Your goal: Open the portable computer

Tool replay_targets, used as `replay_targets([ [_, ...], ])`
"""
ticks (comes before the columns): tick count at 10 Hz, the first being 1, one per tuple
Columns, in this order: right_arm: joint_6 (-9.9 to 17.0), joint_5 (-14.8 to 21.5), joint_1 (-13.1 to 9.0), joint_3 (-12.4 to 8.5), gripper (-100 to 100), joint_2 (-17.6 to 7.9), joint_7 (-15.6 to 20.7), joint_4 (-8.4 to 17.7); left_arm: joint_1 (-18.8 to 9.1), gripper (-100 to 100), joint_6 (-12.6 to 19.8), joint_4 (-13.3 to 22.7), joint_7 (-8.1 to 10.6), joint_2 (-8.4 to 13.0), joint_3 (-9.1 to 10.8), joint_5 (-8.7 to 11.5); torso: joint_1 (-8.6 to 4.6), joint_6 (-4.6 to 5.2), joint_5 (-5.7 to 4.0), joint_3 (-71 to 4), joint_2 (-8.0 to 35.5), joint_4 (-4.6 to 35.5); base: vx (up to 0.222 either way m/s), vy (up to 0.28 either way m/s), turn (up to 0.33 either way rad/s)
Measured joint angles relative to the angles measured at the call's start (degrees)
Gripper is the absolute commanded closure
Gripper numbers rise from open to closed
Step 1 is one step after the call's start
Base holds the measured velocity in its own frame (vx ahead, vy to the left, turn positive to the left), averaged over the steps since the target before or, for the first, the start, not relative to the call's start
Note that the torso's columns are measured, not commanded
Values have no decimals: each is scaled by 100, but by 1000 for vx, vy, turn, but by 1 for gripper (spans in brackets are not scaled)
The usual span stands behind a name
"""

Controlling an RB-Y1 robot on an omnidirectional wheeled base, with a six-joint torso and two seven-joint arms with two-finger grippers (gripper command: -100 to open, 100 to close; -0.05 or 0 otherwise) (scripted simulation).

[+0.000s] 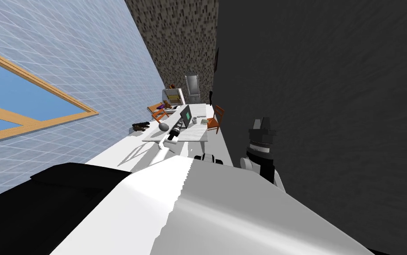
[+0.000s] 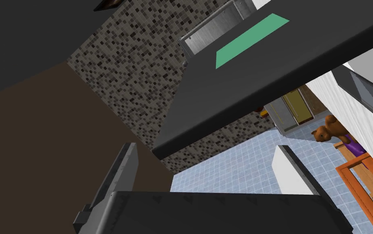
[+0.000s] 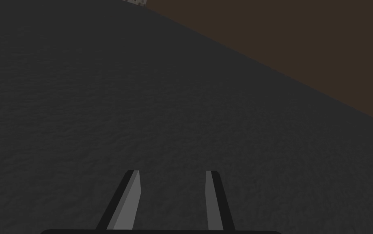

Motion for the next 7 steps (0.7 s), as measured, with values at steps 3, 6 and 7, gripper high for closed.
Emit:
replay_targets([
  [3, 0, 0, 0, 0, 0, 0, 0, 0, -190, -100, 223, 303, -16, 221, 85, -52, 0, 2, 0, -1, -2, -1, 10, -1, -141],
  [6, 0, 0, 0, 0, 0, 0, 0, 0, -412, -100, 485, 654, -83, 365, 171, -164, 0, 0, 0, -1, -1, -1, 11, -1, -119],
  [7, 0, 0, 0, 0, 0, 0, 0, 0, -473, -100, 553, 790, -96, 453, 207, -185, 0, 1, 0, -1, -1, 0, 6, 1, -30],
])
